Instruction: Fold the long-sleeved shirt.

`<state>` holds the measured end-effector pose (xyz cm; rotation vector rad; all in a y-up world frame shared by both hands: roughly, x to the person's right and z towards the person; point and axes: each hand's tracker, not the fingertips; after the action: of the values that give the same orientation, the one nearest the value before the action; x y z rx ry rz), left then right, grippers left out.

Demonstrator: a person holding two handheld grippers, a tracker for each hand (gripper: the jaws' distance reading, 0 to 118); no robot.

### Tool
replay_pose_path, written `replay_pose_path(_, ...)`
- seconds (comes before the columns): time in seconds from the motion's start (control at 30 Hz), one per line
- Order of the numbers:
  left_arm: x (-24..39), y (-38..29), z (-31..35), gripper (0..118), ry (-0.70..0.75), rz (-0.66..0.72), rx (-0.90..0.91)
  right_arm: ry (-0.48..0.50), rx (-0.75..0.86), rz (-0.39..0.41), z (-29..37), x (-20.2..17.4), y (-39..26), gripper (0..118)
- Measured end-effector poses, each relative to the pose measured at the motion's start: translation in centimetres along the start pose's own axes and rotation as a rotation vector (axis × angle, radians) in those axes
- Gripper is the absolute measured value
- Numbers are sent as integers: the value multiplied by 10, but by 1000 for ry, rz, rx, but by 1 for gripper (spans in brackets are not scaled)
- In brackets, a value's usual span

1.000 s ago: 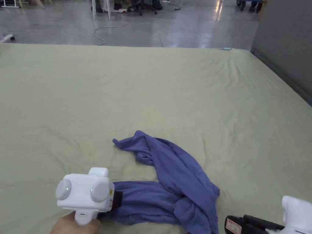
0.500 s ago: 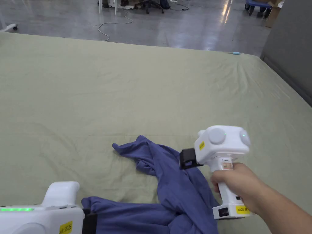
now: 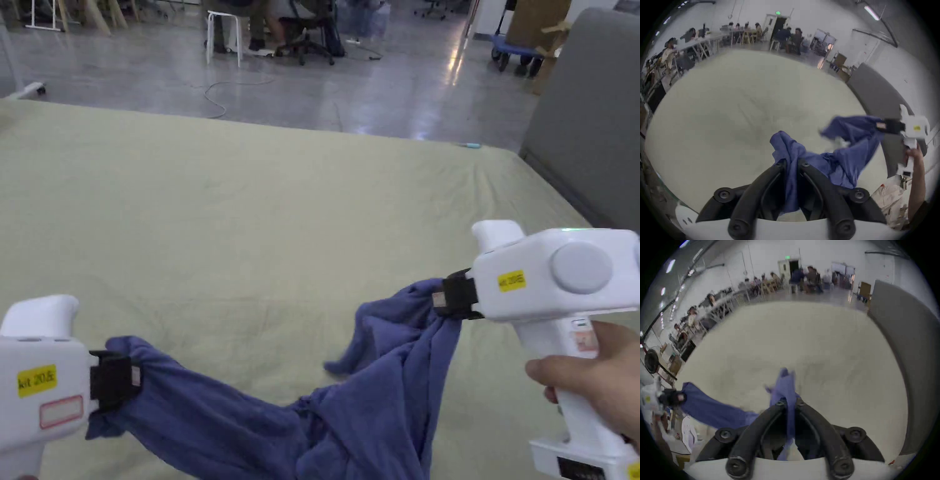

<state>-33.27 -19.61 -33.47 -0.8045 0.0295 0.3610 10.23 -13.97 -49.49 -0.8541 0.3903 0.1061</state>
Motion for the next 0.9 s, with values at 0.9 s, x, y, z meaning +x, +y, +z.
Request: replay_pose_path(0.9, 29, 327, 26, 8, 203, 93, 342, -177, 179, -326, 91, 67, 253, 3)
